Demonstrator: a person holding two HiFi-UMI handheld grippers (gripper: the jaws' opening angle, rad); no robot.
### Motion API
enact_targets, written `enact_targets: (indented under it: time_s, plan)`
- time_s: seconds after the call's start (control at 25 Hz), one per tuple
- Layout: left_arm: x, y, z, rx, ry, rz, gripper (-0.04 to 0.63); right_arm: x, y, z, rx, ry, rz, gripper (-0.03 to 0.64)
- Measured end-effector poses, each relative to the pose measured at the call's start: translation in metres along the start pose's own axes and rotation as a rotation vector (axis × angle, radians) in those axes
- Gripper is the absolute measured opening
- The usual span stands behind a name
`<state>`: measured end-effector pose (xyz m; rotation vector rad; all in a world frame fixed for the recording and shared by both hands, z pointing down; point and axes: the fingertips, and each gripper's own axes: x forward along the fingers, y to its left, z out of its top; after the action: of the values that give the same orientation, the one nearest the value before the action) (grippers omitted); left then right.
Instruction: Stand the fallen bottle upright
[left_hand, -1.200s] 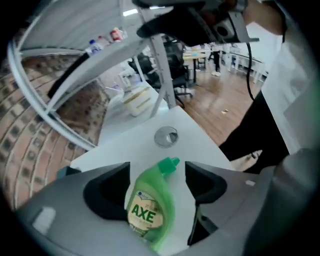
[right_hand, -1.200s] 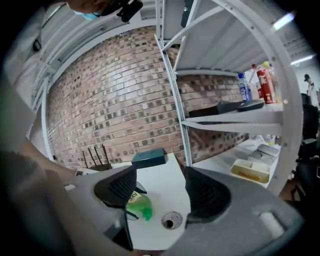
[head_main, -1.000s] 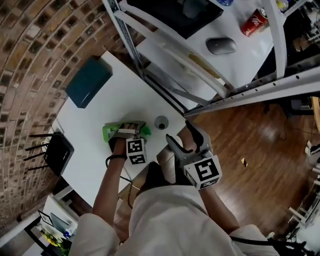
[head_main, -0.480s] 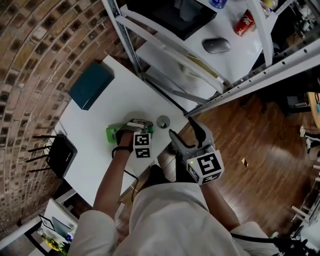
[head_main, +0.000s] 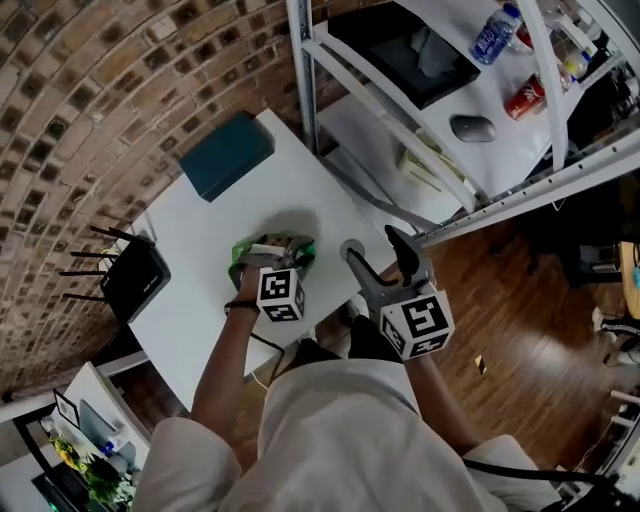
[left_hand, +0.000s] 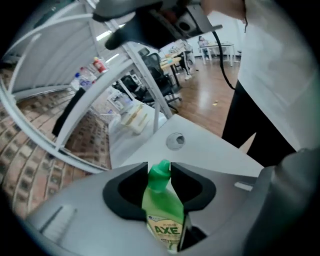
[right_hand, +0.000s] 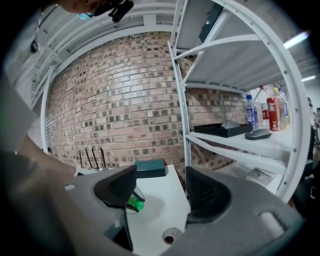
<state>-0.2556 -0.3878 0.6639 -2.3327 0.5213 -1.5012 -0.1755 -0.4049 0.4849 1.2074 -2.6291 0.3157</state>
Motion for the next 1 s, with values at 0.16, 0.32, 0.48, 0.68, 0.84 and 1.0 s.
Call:
enact_targets:
  time_s: [0.16, 0.32, 0.48, 0.68, 0.84, 1.0]
  plan:
    - [-0.049, 0.027, -0.021, -0.092, 0.003, 0.178, 0.152, 0.018, 0.029, 0.014, -0.041, -0.010, 0.082, 0.295]
    - [-0.091, 0.033, -0.048, -0.246, -0.037, 0.329, 0.151, 0.038, 0.068, 0.026, -0.088, -0.019, 0.190, 0.295]
    - [-0.141, 0.039, -0.085, -0.480, -0.091, 0.509, 0.149, 0.054, 0.105, 0.028, -0.122, -0.010, 0.287, 0.294]
    - [-0.197, 0.026, -0.139, -0.759, -0.136, 0.700, 0.144, 0.068, 0.148, 0.029, -0.155, -0.004, 0.387, 0.293]
    - [-0.223, 0.009, -0.169, -0.886, -0.144, 0.793, 0.144, 0.073, 0.180, 0.026, -0.177, 0.004, 0.453, 0.293]
    - [-0.230, 0.004, -0.178, -0.925, -0.148, 0.834, 0.152, 0.073, 0.201, 0.024, -0.193, 0.010, 0.489, 0.293]
